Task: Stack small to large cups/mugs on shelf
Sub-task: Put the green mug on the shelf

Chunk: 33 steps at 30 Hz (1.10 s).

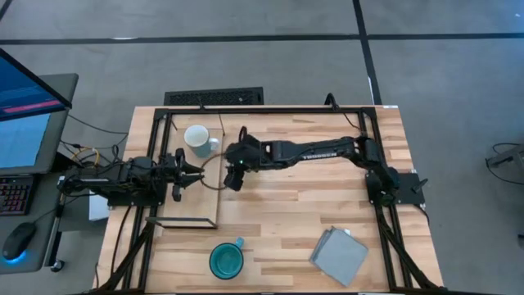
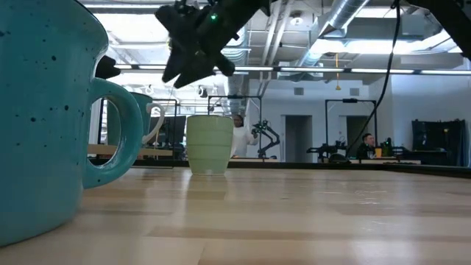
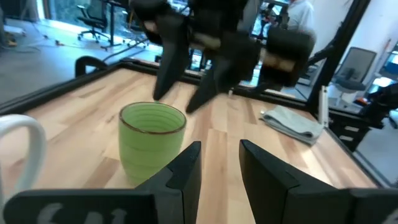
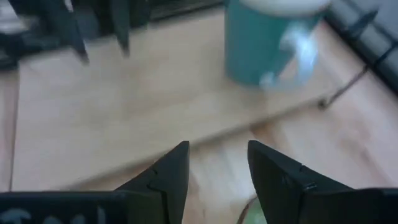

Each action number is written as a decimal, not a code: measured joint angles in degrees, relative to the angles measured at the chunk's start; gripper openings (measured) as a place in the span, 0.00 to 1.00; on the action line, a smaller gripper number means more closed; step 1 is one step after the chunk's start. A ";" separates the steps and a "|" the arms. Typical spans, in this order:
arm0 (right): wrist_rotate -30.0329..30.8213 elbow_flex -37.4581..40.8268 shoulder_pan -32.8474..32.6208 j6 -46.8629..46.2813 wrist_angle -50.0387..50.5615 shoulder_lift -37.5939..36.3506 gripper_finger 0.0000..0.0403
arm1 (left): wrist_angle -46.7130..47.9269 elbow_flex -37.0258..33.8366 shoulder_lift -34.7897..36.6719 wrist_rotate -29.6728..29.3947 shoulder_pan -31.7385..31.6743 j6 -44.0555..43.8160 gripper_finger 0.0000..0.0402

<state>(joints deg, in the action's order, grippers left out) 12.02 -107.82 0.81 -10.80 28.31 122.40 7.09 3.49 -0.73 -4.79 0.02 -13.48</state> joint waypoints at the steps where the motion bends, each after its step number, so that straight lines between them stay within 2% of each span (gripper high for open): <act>1: -0.04 0.14 0.64 0.64 0.76 -0.73 0.46 | -0.02 0.00 0.00 -0.31 0.00 0.21 0.25; 4: 0.08 -0.02 3.11 2.09 0.72 -1.54 0.46 | -0.09 0.02 0.00 -1.60 0.00 0.21 0.25; 15: -0.03 0.12 11.66 6.45 13.21 -2.28 0.46 | -0.13 0.02 0.00 -1.88 0.00 -2.91 0.25; 18: -1.07 0.12 12.00 8.21 13.04 -2.28 0.46 | -0.12 0.02 0.00 -1.86 -0.01 -4.40 0.25; 24: -8.30 0.12 12.44 9.37 11.97 -2.28 0.46 | -0.13 0.02 0.00 -2.04 -0.01 -4.60 0.24; 33: -9.03 0.12 12.47 9.28 12.69 -2.19 0.46 | -0.31 0.02 0.00 -4.37 -0.01 -2.16 0.24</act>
<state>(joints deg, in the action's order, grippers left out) 2.98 -107.70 13.28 -1.52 41.00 120.20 6.79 3.51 -0.73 -9.16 0.01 -15.64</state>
